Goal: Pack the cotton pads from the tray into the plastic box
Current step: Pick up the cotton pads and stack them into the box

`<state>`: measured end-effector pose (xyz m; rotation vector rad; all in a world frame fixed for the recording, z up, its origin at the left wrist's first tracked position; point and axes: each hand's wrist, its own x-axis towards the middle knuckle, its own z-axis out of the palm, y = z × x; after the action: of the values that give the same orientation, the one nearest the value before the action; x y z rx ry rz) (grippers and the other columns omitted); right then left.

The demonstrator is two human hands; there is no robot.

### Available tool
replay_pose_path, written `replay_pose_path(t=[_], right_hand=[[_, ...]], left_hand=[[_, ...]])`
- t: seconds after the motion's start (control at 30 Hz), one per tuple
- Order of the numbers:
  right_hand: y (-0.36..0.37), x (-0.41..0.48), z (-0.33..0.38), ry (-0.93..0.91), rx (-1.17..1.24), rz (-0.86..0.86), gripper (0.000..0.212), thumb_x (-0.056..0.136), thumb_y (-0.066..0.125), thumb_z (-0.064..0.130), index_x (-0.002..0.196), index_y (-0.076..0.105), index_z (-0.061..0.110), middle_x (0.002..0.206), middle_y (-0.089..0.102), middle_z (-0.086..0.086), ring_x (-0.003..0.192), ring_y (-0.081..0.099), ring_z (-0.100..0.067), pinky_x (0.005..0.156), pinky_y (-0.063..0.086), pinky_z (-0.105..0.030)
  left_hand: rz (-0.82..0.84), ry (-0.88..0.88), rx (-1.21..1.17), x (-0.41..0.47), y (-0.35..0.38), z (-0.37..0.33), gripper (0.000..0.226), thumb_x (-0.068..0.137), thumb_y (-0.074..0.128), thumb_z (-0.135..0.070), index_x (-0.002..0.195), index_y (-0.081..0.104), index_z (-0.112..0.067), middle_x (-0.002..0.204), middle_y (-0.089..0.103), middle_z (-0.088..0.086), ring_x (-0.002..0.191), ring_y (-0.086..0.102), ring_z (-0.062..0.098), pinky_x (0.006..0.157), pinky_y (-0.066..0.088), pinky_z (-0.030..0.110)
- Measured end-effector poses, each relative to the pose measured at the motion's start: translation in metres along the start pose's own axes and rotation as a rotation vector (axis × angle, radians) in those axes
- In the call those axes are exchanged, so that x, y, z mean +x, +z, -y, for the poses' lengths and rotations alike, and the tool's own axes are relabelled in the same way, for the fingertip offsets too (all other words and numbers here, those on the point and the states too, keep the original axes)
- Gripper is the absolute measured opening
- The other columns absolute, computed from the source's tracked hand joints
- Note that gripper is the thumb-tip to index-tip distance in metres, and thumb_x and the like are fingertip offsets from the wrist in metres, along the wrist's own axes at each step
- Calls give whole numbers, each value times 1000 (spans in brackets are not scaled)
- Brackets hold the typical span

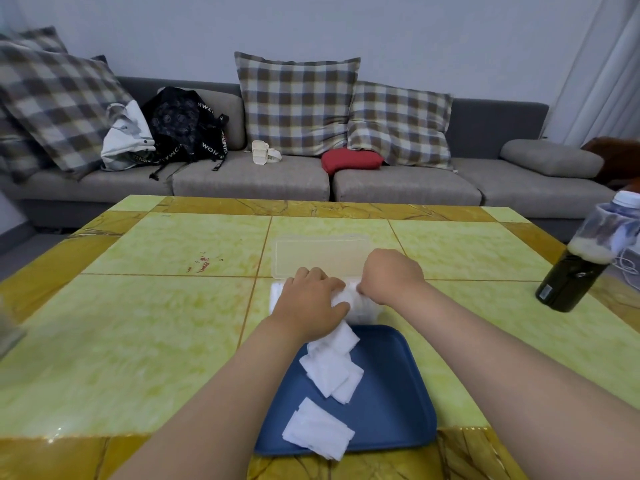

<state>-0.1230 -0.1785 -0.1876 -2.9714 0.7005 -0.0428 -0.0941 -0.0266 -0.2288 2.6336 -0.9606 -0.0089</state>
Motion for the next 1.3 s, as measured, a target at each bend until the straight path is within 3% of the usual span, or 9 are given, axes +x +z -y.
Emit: replay_pose_path(t=[0.23,0.3,0.37,0.43,0.67,0.93,1.07,1.17,1.3], right_hand=[[16,-10,-26,21,603,30,47,92,67,38,54,49,19,53,46,6,55,48,-17,52,33,-29],[10,-16,-32,-47,657,-89,33,100,55,34,70,61,23,73,61,6,75,60,-19,62,42,-29],[9,-24,-37,-134,539,-131,27,103,47,31,120,67,24,127,62,1,120,57,-22,95,47,-34],[14,-36,-40,-295,336,-24,51,104,44,31,154,37,21,161,32,-2,149,28,-22,120,25,-37],[40,-52,-31,-502,-28,181,72,105,32,45,160,-10,28,167,-20,-1,154,-17,-15,124,-5,-37],[40,-55,-22,-426,-143,182,78,103,37,46,161,-10,22,168,-16,-6,155,-15,-22,122,-9,-54],[28,-63,-20,-431,36,-6,60,104,39,35,159,21,22,168,9,-10,155,6,-27,124,10,-47],[13,-73,-17,-456,150,-163,33,99,47,26,128,61,28,131,58,3,118,53,-19,95,43,-34],[10,-94,-7,-393,197,64,20,93,55,35,102,72,30,101,70,11,93,64,-16,70,48,-29]], left_hand=[[22,105,55,-18,-1,-4,61,98,46,-49,153,36,-25,160,31,-1,147,22,20,120,21,37],[89,118,89,-20,2,-6,66,100,42,-52,158,25,-24,167,19,0,153,11,19,124,11,38],[147,128,138,-20,5,-8,71,101,37,-53,161,12,-23,169,6,0,155,1,18,126,1,39],[153,130,133,-19,4,-7,72,102,34,-53,161,6,-23,170,1,-1,155,-4,16,126,-3,38],[134,-36,240,-27,-1,14,78,98,28,-63,161,1,-26,169,-11,0,155,-13,19,125,-6,43],[162,17,195,-25,3,15,81,98,35,-61,161,-3,-27,168,-14,2,154,-15,19,125,-7,40],[21,24,-9,-32,-5,16,67,103,39,-48,161,12,-27,169,7,-2,156,0,16,126,3,38],[-231,64,-45,-45,-14,18,46,99,52,-32,144,49,-24,149,47,-4,138,39,19,113,29,32],[-179,-56,-173,-67,-22,13,17,97,53,-28,110,64,-29,108,61,-14,96,57,10,85,49,28]])
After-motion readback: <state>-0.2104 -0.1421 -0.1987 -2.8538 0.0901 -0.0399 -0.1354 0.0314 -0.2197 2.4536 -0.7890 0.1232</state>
